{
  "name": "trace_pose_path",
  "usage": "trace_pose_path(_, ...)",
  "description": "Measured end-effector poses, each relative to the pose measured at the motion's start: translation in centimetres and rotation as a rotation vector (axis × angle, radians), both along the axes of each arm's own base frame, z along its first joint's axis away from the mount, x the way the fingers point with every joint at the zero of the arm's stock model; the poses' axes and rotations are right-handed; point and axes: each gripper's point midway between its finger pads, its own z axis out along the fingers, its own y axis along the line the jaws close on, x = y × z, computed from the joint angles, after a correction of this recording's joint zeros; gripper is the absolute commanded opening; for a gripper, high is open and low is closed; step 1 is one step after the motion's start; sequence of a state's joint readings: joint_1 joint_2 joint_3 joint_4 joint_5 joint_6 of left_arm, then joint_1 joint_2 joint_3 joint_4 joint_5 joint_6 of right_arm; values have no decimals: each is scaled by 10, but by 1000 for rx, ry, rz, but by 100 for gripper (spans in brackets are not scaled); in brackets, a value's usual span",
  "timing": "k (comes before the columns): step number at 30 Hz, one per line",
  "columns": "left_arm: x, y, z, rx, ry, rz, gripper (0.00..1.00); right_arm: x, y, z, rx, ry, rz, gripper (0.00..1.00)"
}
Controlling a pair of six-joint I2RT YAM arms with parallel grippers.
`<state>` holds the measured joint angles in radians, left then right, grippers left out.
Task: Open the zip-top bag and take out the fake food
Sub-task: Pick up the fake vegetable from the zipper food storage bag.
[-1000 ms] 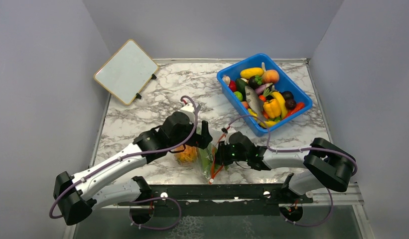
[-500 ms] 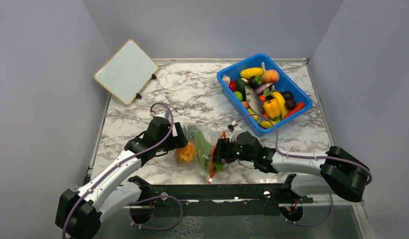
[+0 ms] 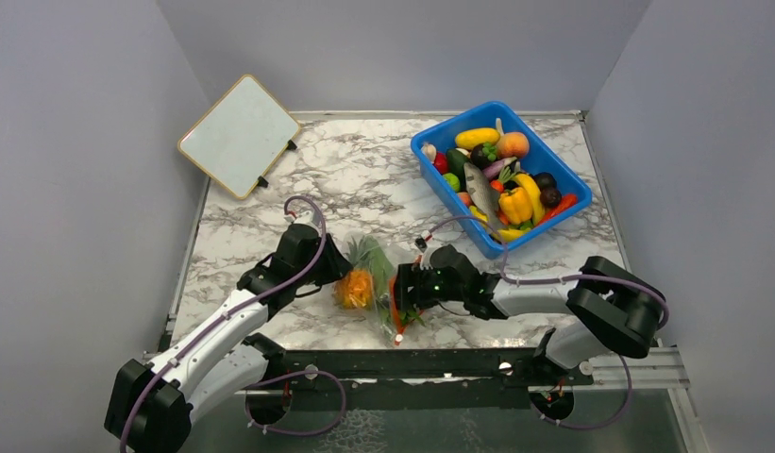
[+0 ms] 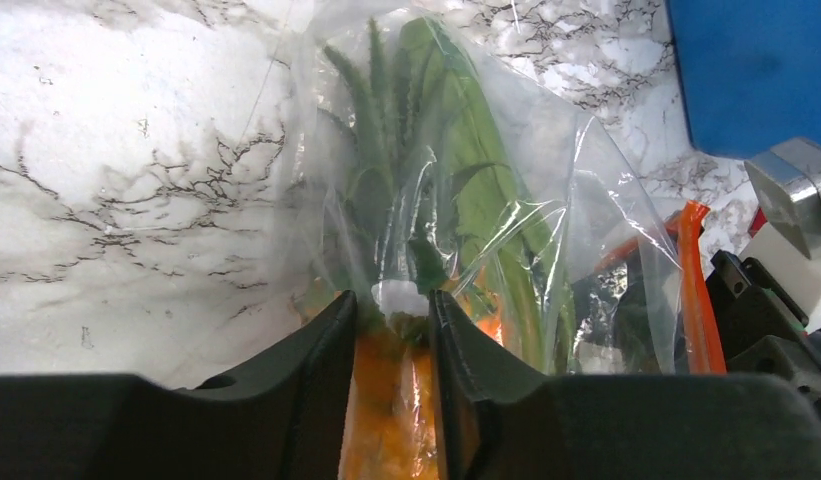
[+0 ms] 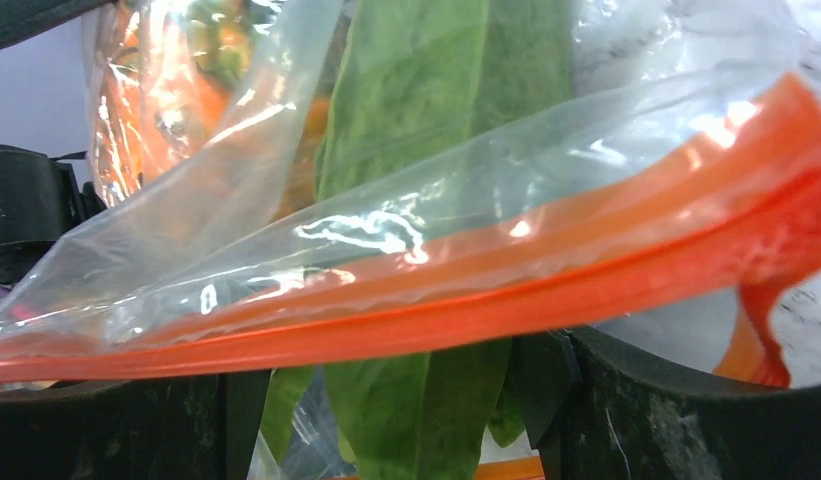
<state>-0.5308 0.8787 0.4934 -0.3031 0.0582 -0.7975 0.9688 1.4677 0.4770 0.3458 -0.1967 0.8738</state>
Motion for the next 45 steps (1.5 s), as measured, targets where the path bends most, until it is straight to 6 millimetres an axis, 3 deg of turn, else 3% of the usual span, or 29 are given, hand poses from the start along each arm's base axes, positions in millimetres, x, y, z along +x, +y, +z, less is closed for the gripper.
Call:
trace_pose_path(3,0,0,-1,-4,-6,2,22,0,7,0,11,2,27,76)
trace_pose_path(8,3,2,-2,-8,-19,13,4,0,20,-6,-30,12,47,32)
trace_pose_path(9,3,2,-3,-7,-20,13,0,1,19,-8,-41,13,39,27)
trace_pose_path(13,3,4,-5,0,-22,17,0,3,13,-12,-77,9,5,13)
trace_pose_path(20,4,14,-12,61,-27,38,0,11,1,25,-17,-13,5,6)
trace_pose_path(27,7,24,-15,124,-51,47,0,39,-34,67,143,66,-16,4)
trace_pose_path(37,7,34,-13,177,-84,49,0,23,-50,92,386,317,6,1)
trace_pose_path(45,7,43,-13,216,-92,74,0,18,-44,141,540,350,94,1)
